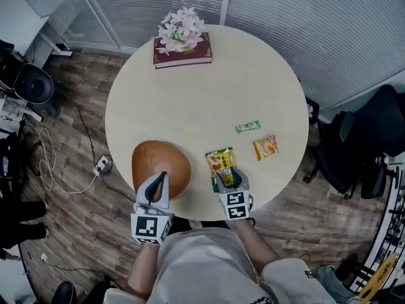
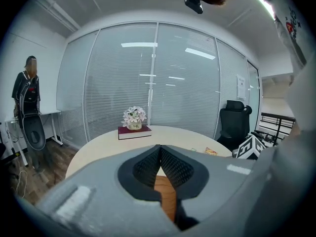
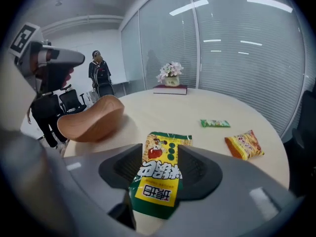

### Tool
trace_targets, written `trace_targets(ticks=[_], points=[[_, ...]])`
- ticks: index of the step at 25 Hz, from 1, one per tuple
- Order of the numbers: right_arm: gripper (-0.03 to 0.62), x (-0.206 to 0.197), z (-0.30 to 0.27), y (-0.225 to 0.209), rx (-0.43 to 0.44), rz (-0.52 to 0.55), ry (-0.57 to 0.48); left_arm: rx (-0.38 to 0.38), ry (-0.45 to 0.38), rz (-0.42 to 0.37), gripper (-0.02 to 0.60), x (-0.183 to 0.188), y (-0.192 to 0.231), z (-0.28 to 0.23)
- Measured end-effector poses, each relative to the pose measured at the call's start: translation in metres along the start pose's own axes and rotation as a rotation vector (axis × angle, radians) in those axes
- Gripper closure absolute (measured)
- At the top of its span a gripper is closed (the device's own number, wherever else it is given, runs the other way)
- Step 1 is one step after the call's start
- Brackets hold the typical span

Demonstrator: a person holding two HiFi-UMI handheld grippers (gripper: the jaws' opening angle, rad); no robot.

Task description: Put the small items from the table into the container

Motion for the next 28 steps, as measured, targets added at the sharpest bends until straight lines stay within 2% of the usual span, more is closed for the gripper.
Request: trace_targets(ticks=[5,11,20,25,28], points=[[0.319,-0.013,-0.027,-0.008,-0.035,-0.026,0.075,0.001,0.018,0.006,0.586,-0.001,0.011,-0.008],[0.318,-0.025,-0.041,-0.016,-0.026,-0.054,0.166,0.018,0.037,0.025,0.586,-0.006,0.018,-0.008],[0.423,-0.022,-0.038,-0.013,0.045,-0.041,0.214,0.055,0.027,0.041,0.586,-0.009,0.025,-0.002],[0.444,-0.017,-0.034,-0.009,0.060,-0.034,0.189,0.087,0.016,0.048,0.586,-0.009,0.032,0.006],[0.444,0.004,-0.026,-0.010,0.068,-0.031,0.126,0.118,0.007,0.059,0.586,-0.010,0.036,0.009]])
Point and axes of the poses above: the fingertips, and each gripper's own axes: z backward along the fingers, y to its left, x out of its top, the point moved 6 cm from there along z, backward along the fingers, and after that the axes turned 4 degrees about -x, right-handed, at the moved point
